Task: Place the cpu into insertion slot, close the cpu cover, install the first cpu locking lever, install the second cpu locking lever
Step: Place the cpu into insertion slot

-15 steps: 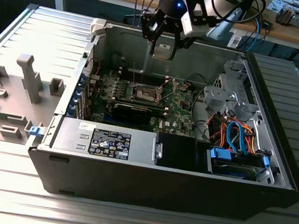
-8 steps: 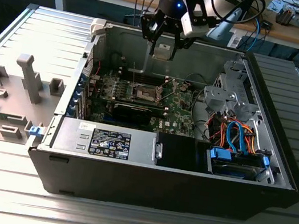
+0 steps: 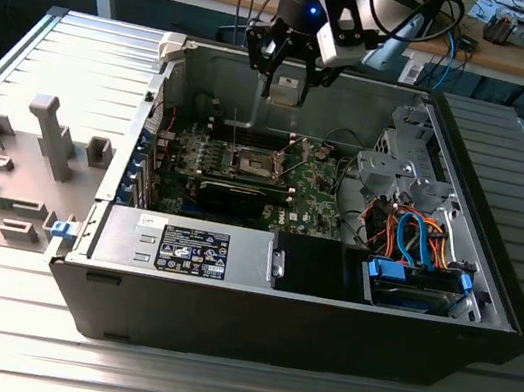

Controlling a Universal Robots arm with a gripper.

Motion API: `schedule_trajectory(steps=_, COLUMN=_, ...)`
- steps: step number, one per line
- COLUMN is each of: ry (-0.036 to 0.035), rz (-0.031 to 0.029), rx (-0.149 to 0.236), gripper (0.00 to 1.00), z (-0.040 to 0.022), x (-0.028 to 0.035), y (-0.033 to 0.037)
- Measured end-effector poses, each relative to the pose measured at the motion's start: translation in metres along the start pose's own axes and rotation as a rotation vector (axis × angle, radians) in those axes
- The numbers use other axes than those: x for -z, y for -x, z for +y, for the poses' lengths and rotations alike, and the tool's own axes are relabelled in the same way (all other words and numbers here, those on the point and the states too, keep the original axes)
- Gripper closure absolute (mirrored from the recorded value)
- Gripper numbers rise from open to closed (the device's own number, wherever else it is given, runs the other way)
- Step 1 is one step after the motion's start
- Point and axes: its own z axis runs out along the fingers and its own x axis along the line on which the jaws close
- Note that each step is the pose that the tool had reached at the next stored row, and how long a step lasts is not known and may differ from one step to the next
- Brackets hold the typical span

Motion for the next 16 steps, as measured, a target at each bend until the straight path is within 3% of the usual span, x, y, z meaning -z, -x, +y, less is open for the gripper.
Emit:
schedule_trajectory(steps=10, ry=-0.0032, rz=-0.0001, rx=0.0, gripper=0.46, z=-0.0001, x=-0.0007, y=0.0)
schedule_trajectory(steps=13, ry=-0.0155, rz=-0.0004, rx=0.0, gripper=0.46, z=-0.0002, x=-0.0026, y=0.0001)
schedule_trajectory(steps=16, ry=-0.0178, rz=-0.0004, rx=0.0, gripper=0.46, z=-0.0002, x=-0.0032, y=0.0001)
